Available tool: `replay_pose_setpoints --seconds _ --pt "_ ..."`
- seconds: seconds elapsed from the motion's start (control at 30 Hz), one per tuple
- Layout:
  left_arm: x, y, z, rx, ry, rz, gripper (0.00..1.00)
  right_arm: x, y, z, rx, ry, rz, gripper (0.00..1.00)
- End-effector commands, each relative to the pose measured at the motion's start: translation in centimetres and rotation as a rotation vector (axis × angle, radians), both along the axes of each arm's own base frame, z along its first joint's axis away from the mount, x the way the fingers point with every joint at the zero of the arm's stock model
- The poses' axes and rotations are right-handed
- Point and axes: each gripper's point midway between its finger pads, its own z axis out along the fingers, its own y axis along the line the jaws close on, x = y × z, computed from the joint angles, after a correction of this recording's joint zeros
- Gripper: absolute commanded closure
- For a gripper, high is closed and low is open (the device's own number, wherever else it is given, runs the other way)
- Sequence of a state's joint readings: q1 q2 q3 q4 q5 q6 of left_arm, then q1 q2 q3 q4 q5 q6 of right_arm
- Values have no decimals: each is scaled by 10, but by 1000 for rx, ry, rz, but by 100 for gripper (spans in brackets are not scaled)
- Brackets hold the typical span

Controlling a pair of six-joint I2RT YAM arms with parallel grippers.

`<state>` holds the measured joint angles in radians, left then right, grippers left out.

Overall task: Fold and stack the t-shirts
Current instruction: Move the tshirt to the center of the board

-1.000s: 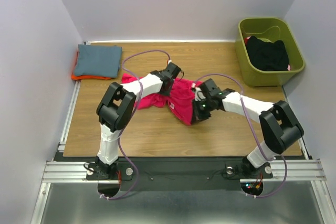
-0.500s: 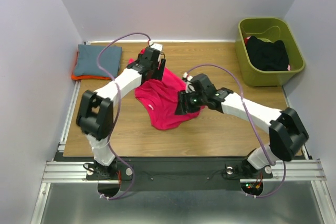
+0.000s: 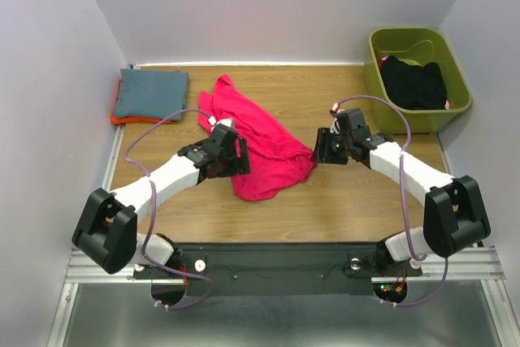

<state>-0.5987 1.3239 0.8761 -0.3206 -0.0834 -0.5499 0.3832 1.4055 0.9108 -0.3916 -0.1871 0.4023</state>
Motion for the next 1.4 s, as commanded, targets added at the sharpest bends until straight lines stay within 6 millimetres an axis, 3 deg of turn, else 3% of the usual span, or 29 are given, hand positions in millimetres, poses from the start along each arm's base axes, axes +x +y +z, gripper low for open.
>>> replay_pose_setpoints --seconds 0.0,0.1,0.17,0.4,0.5,0.6,0.63,0.67,0.7,0.73,0.77,0.87,0.93,1.07,1.2,1.37 --pt "-27 -8 -23 -20 122 37 12 15 0 7 -14 -38 12 43" --pt "-37 -9 -43 19 186 20 18 15 2 4 -12 -28 19 42" --pt "-39 -12 -48 26 204 2 23 14 1 3 -12 -25 20 41" --pt "-44 -26 -76 89 284 -73 27 10 -2 -3 -21 -12 19 41" --pt "-44 -29 -84 105 301 -90 35 12 -4 -7 -39 -12 21 40" --pt "-46 -32 -86 101 311 -107 53 13 -7 -15 -65 -1 21 40" --pt "-47 -33 -86 93 319 -111 66 13 -8 -17 -73 0 20 40" --pt "-47 -34 -85 94 316 -117 72 13 -9 -19 -77 4 20 40" --pt "-46 -35 -83 90 309 -119 81 13 -10 -22 -82 7 19 40" --pt "-46 -34 -81 88 304 -118 98 13 -10 -24 -87 12 21 41" --pt "-46 -33 -77 92 298 -120 100 14 -10 -24 -89 11 22 41" --pt "-33 -17 -51 159 218 -70 100 17 -10 -21 -92 -6 23 41" --pt "-14 -5 -13 190 100 -14 100 18 -8 -19 -89 -14 37 41" --pt "-4 10 42 184 -9 32 100 16 2 -25 -58 7 97 44" --pt "-1 2 63 127 -46 25 100 11 21 -33 22 58 174 50" --pt "-1 -6 65 85 -42 8 100 9 32 -41 68 100 209 52"
